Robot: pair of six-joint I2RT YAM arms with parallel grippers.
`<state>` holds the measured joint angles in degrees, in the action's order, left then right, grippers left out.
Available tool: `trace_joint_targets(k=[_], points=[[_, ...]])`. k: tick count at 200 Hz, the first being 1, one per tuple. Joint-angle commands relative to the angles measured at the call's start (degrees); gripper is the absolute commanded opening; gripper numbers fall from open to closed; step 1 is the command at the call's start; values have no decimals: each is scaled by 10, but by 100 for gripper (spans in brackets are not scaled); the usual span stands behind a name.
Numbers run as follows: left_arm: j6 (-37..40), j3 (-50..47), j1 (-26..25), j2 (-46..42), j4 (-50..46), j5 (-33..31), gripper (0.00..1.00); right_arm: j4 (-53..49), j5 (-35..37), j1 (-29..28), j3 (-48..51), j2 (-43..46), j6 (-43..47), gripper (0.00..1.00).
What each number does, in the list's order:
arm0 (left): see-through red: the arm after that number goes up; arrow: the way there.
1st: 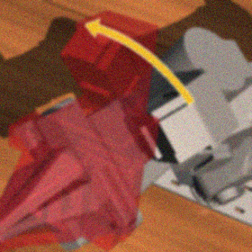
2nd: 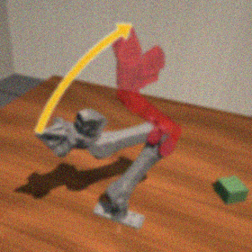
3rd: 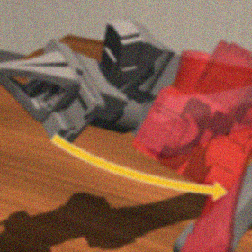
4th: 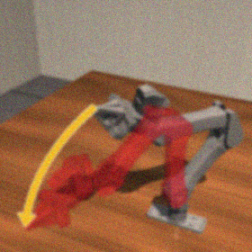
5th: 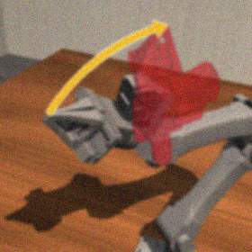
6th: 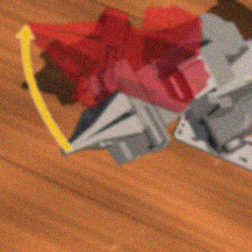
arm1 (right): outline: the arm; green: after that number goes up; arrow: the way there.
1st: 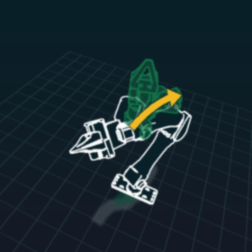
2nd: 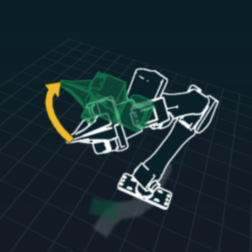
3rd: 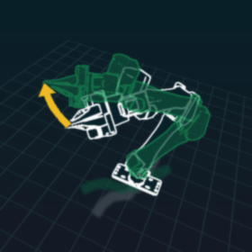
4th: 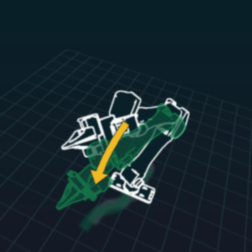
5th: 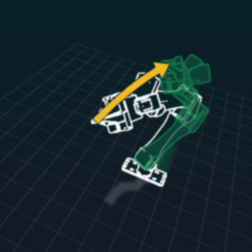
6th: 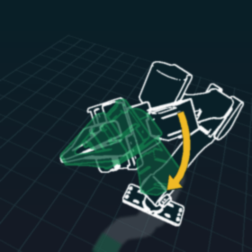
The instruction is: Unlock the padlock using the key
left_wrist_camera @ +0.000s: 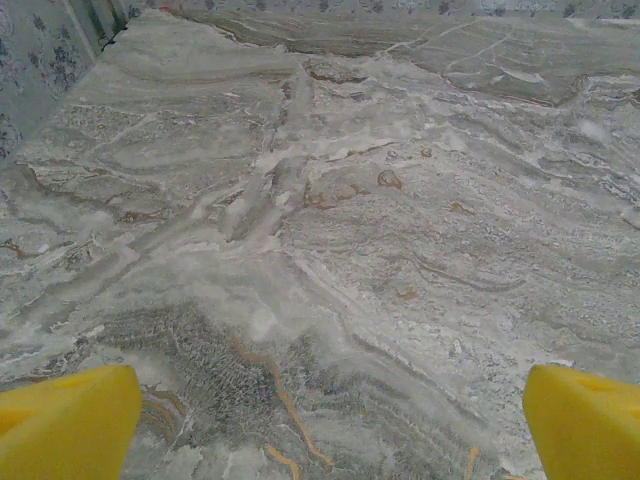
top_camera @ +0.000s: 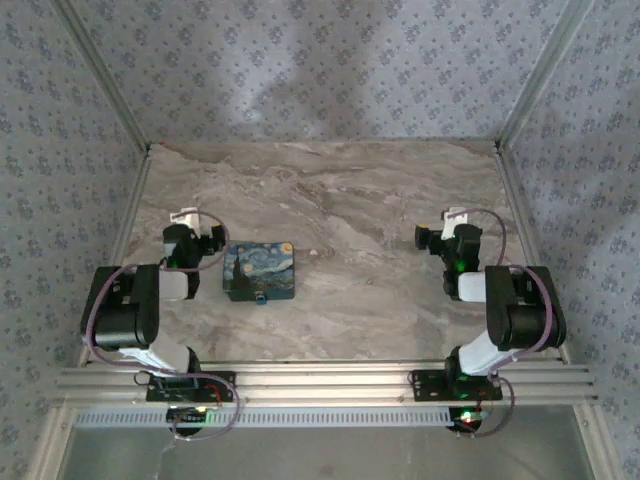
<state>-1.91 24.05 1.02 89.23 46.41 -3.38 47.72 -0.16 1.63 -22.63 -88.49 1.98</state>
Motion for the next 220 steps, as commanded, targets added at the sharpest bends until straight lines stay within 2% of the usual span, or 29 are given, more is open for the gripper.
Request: trace_joint_targets(k=[1, 220], points=[[7, -2, 0, -14, -1, 11, 98, -11, 8, 1, 4, 11, -4, 100], [2, -13, 1, -18, 14, 0, 98, -8, 13, 6, 10, 23, -10, 100]])
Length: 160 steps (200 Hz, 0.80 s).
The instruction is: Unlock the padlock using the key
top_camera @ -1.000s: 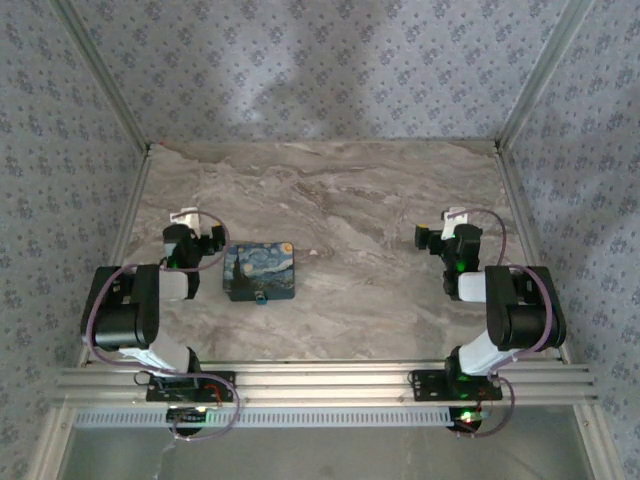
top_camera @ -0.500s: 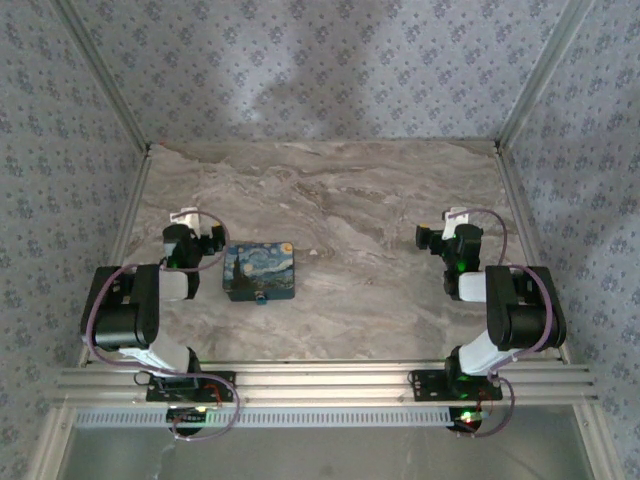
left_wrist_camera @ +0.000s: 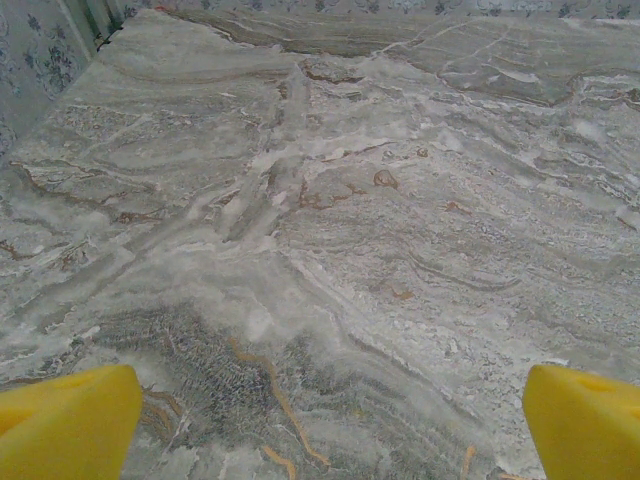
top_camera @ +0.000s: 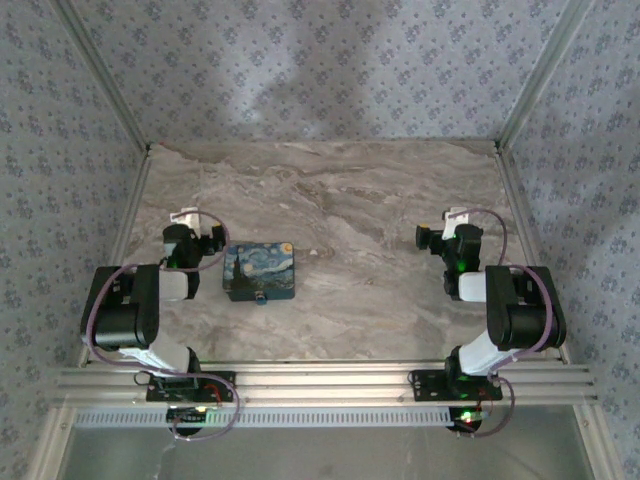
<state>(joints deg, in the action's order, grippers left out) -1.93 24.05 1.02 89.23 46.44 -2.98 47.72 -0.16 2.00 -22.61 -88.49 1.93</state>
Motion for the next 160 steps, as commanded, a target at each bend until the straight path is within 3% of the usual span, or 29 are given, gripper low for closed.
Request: trace_joint_targets(k=[1, 33, 74, 103, 120, 143, 160], points=[[2, -14, 1, -19, 15, -5, 98, -8, 13, 2, 10, 23, -10, 100], [-1, -34, 1, -63, 14, -13, 98, -56, 25, 3, 9, 78, -16, 100], [-16, -27, -2, -194, -95, -30, 98, -167, 28, 0, -11, 170, -37, 100], [-116, 34, -2, -302, -274, -21, 98, -337, -1, -12, -70, 237, -96, 100], [-187, 75, -3, -337, -355, 22, 98, -449, -54, -29, -119, 253, -138, 97], [-276, 105, -11, -352, -410, 96, 98, -584, -120, -72, -178, 252, -175, 90], [-318, 104, -42, -355, -415, 129, 97, -662, -127, -122, -204, 242, -184, 87]])
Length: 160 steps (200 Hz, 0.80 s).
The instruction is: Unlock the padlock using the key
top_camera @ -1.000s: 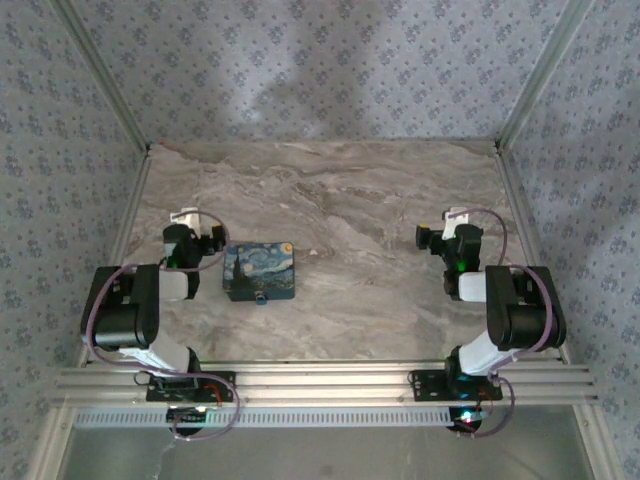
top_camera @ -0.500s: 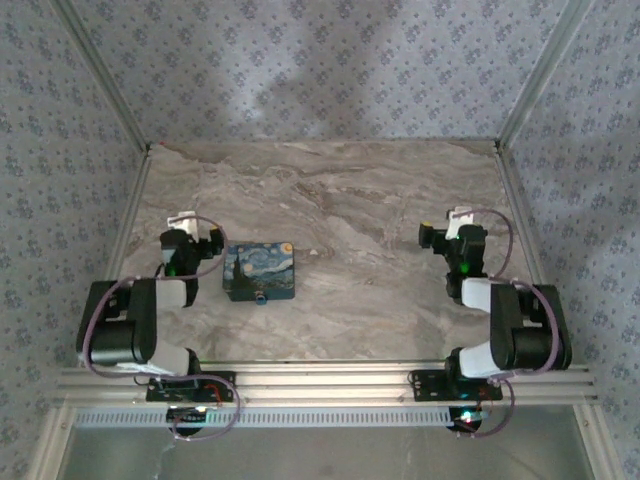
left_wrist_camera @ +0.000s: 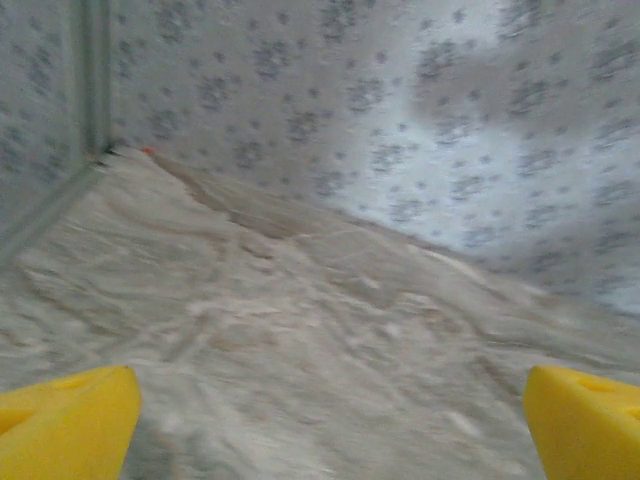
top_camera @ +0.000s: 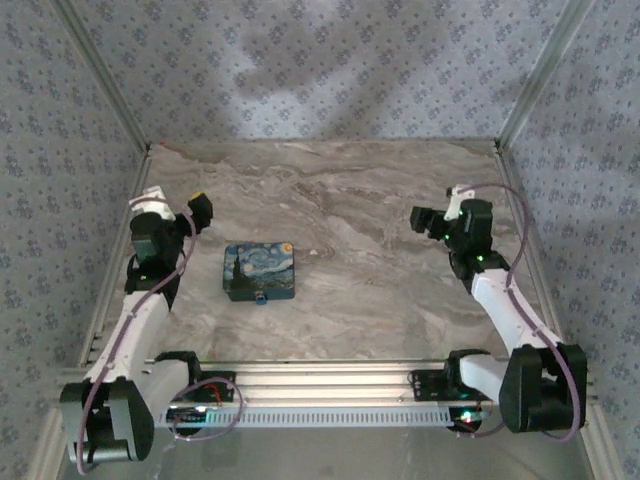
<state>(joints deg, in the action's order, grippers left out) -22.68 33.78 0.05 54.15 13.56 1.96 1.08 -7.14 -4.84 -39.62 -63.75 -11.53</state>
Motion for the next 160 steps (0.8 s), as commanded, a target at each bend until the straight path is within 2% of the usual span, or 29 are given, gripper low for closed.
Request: trace_joint_targets(k=[1, 37, 70, 116, 160], points=[[-112, 6, -35, -4, -86, 79, 97, -199, -57, -57, -35, -6, -49, 87], [-163, -23, -112, -1, -57, 61, 97, -303, -42, -160, -67, -61, -46, 82], [-168, -24, -163, 21, -31, 36, 97, -379, -20, -214, -127, -161, -17, 69], [-166, -14, -187, 49, -21, 34, 97, -402, 5, -252, -193, -278, 9, 54], [-162, -15, -193, 41, -30, 20, 97, -412, 20, -258, -223, -347, 21, 47]])
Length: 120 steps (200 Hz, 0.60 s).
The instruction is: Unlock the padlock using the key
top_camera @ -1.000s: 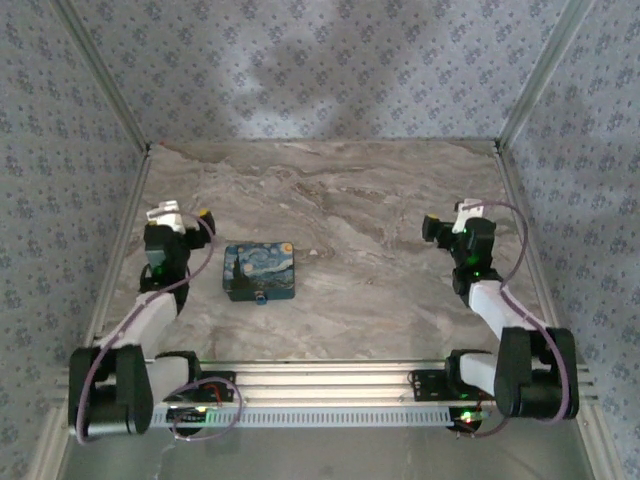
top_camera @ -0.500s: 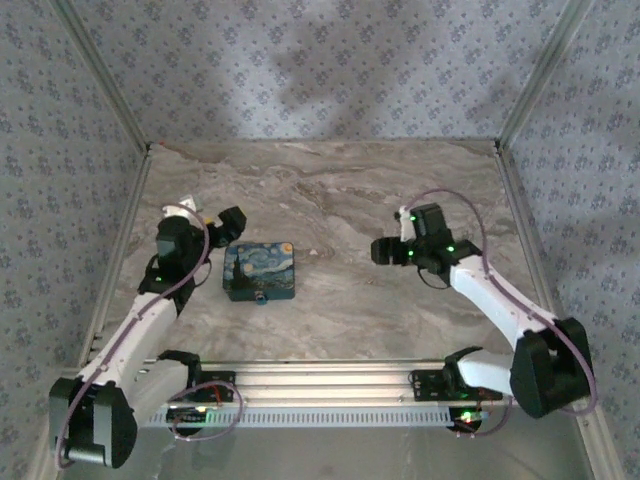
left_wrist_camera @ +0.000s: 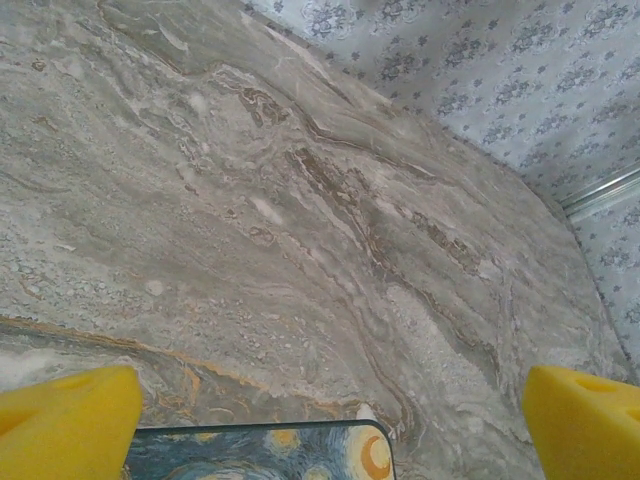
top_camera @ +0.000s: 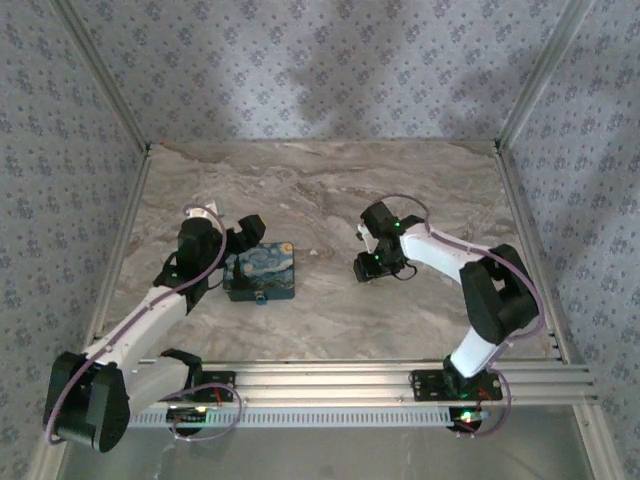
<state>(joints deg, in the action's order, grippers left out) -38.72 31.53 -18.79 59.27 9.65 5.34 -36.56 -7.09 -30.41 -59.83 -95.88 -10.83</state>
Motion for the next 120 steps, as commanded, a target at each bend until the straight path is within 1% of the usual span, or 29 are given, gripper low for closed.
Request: trace_joint_targets(k=[1, 40, 60, 86, 120], points=[[-1, 7, -5, -11, 9, -14, 97, -36, 20, -2, -22, -26, 14, 47], [6, 9, -5, -17, -1, -23, 98, -29, 19, -6, -23, -50, 15, 41], [6, 9, -5, -15, -2, -23, 98, -29, 22, -6, -23, -55, 15, 41], [6, 9, -6, -14, -3, -23, 98, -29, 24, -7, -22, -57, 16, 35], [7, 11, -6, -15, -5, -24, 98, -28, 24, -7, -19, -58, 13, 31]])
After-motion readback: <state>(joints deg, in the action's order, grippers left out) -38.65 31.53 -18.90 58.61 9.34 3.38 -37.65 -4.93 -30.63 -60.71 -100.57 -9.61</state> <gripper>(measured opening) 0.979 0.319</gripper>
